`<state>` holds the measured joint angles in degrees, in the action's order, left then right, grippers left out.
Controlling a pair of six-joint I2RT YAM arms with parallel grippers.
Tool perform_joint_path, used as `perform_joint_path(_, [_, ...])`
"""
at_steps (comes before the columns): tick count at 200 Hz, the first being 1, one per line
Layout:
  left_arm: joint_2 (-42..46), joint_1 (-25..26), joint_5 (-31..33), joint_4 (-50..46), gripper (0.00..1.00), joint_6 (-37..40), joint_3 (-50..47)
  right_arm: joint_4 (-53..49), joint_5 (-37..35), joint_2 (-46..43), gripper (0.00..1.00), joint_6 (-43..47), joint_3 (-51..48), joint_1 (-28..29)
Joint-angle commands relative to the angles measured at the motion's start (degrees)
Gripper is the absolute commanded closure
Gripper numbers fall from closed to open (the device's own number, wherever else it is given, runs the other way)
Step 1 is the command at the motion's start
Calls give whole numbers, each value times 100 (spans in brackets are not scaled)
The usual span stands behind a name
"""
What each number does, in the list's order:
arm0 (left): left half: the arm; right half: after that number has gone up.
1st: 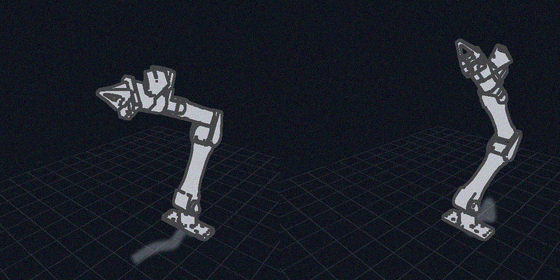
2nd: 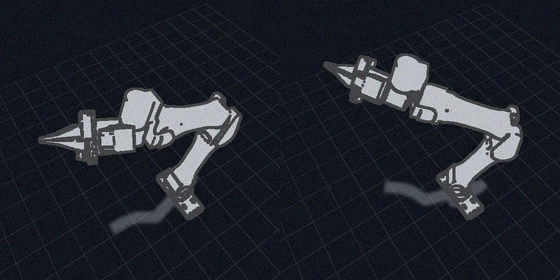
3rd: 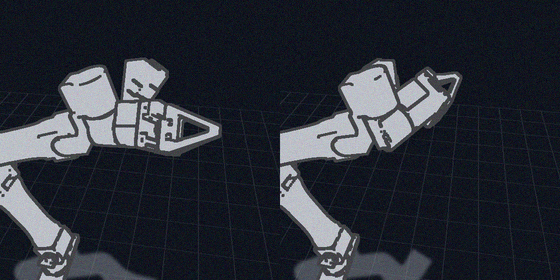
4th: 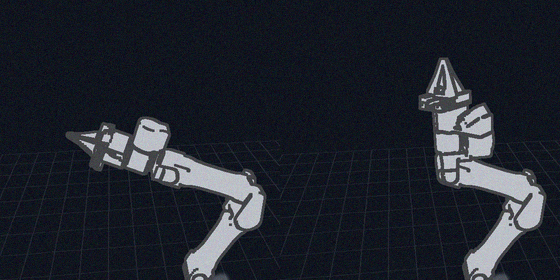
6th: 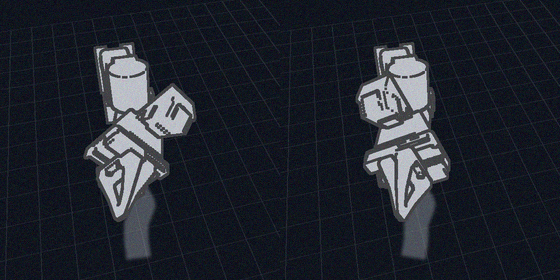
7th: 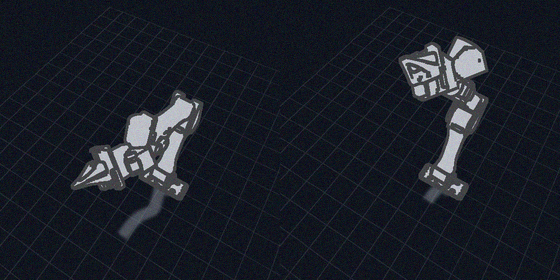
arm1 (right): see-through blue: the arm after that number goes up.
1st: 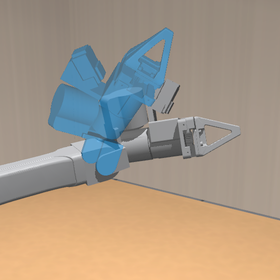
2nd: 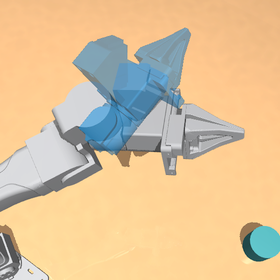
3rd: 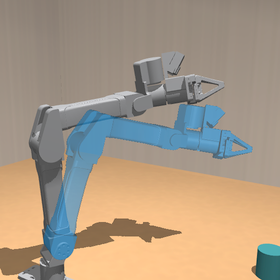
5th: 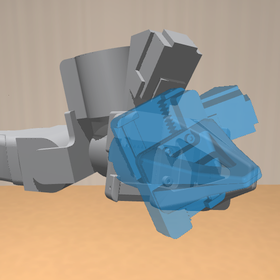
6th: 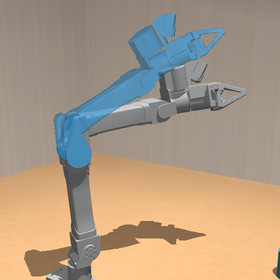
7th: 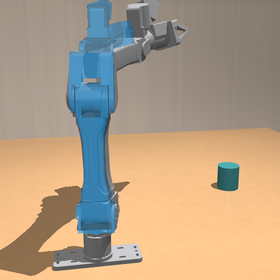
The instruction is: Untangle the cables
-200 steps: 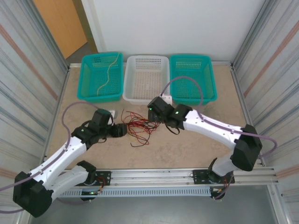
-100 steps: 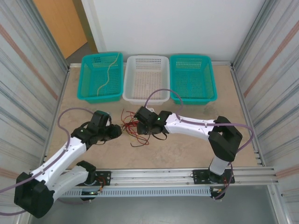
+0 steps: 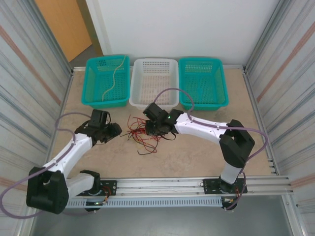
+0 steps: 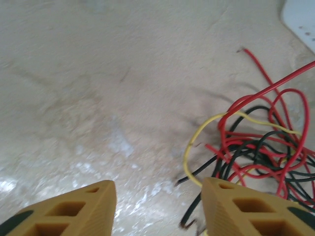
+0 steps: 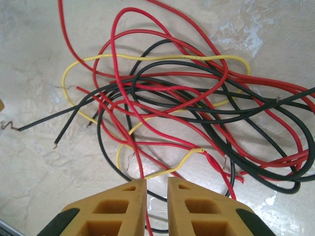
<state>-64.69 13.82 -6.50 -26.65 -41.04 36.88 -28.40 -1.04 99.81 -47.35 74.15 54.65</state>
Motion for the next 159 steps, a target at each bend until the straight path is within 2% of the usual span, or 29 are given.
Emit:
perform_joint_path(1, [-669,21,-408,545,60,123,161,-71,121,92,83,22,191,-55])
perform_joint_path(15, [-998,160,-497,830,63,44,154,-21,101,1,83,-19,175,-5])
perform_joint_path(40, [-1403,320,-282,1301,60,53,204,-64,-105,-220,82,-83,13,123])
perform_joint_path(60, [-1807,329,-294,1419,68,6,380,-173,-127,-389,83,-142,-139,133])
perform_joint_path(88, [-1916,468,-130,1481,76,-48,368,-389,-260,-722,82,-95,-280,127])
perform_joint_path(135, [-1262,613,-149,1067,97,288,330,-370,-332,-1025,82,4,-413,54])
perform_joint_path(159, [-379,1010,-16,575,96,438,495,-242,-211,-1084,79,270,-304,80])
